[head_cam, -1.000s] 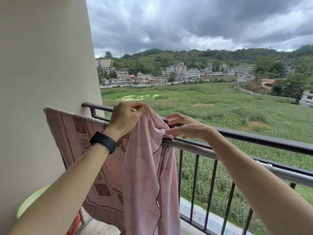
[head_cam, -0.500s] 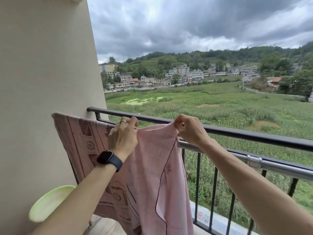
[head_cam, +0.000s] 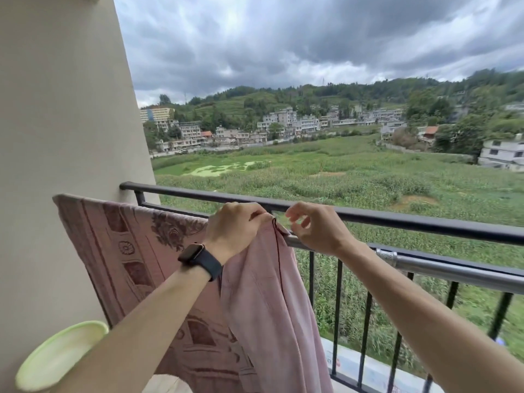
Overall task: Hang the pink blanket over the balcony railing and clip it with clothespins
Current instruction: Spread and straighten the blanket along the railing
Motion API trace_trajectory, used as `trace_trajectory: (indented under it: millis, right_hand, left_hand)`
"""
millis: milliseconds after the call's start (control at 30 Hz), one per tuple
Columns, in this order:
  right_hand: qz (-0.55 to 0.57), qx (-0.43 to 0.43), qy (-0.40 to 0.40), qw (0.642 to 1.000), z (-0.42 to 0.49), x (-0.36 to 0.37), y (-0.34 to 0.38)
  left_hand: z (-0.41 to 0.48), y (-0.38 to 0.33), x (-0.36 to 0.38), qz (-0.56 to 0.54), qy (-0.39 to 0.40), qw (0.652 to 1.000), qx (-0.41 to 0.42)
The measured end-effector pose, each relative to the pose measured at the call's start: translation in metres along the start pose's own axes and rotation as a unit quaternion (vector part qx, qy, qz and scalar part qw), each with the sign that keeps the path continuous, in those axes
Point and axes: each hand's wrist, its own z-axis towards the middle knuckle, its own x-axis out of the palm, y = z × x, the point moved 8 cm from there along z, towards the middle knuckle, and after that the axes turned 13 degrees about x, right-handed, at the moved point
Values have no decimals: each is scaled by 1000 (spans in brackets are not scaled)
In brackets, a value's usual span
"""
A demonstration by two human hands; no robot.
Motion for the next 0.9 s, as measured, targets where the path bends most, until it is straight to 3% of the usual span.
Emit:
trace_trajectory:
  millis: [100,200,300,400,533,600,733,900]
  right_hand:
    - [-22,6,33,999,-13,15,13]
    - [-32,7,14,999,-11,22,20]
    - [52,63,71,994,-5,9,11]
    - [213,150,142,955,-8,-11,6]
    - [121,114,-37,985,-6,-69,7]
    - [92,111,-103,984,-10,-102,8]
    - [99,148,-149,973,-31,-158,-13]
    - [68,183,-213,957,-111,-211,-78]
  left_hand:
    - [11,8,-5,-146,28,988,-46]
    - [7,14,0,-284,52,951,-111]
    - [2,18,-7,-267,74,953,-124]
    - [5,19,-16,-267,68,951,-142]
    - [18,-31,-3,-306,137,937,-95]
    - [30,-67,3,-349,135,924,-73]
    - [54,-134,21,-463,126,876,-50]
    - [59,-217,40,-432,105,895,33]
